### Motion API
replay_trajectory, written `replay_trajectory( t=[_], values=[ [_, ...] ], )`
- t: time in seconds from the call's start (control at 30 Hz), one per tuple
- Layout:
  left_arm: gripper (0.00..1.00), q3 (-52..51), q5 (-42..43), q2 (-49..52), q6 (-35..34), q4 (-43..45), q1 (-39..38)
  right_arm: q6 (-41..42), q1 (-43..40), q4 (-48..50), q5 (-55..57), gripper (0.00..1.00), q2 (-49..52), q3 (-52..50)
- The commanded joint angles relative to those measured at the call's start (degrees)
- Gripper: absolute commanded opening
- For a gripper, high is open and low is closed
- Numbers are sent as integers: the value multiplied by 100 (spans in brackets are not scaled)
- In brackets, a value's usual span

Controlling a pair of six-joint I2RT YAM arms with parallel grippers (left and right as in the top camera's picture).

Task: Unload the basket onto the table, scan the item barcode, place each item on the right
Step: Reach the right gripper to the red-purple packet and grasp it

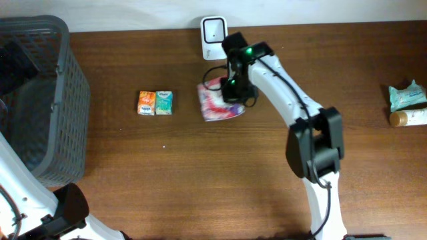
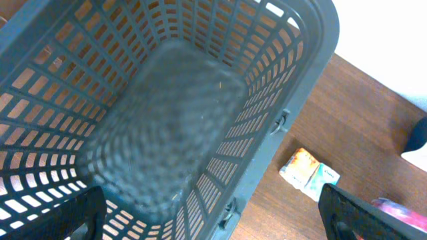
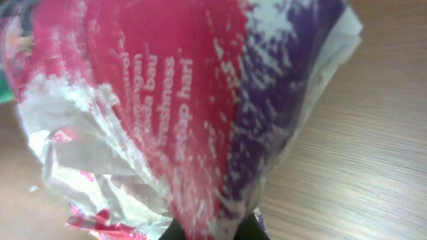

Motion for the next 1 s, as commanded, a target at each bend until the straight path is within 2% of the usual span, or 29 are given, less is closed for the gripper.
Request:
replay_trajectory(
  t=[0.0,0.07,0.1,0.17,0.3,0.37,0.4,0.43,0.47,0.53,0.57,0.67,0.7,0.8,0.9,0.97],
  values=[
    [99,-11,22,7,-35,-2,15,299,-33,-671,2393,4,-516,227],
    [99,-11,22,7,-35,-2,15,448,-37,-1058,3112,4,-509,225],
    [99,-11,22,7,-35,-2,15,896,-37,-1388,3985,4,-507,225],
    [99,-11,22,7,-35,-2,15,1209,-42,-1655,4754,4,-485,146],
    [99,-11,22,7,-35,-2,15,1211,-146,-1405,4857,5,-461,-640],
    [99,-11,22,7,-35,-2,15,1209,-153,-1064,4850,9,-459,-1150],
    [99,-11,22,7,-35,-2,15,1211,-133,-981,4795,13,-459,-1287],
    [99,-11,22,7,-35,-2,15,1207,-55,-953,4516,24,-459,-1333],
    [99,-11,22,7,-35,-2,15,1207,9,-946,4419,29,-461,-1322],
    [99,-11,22,7,-35,-2,15,1161,280,-944,4063,55,-461,-1134],
    [99,-11,22,7,-35,-2,15,1161,411,-944,3895,60,-461,-1049],
    [99,-11,22,9,-35,-2,15,1161,844,-876,3338,68,-461,-756],
    [99,-11,22,7,-35,-2,15,1156,973,-802,3091,75,-461,-662],
    [99,-11,22,7,-35,-2,15,503,1327,-315,1897,80,-461,-393],
    [99,-11,22,7,-35,-2,15,490,1292,-525,2463,85,-461,-52],
    [99,-11,22,7,-35,-2,15,470,938,-894,2621,87,-461,315]
  ],
)
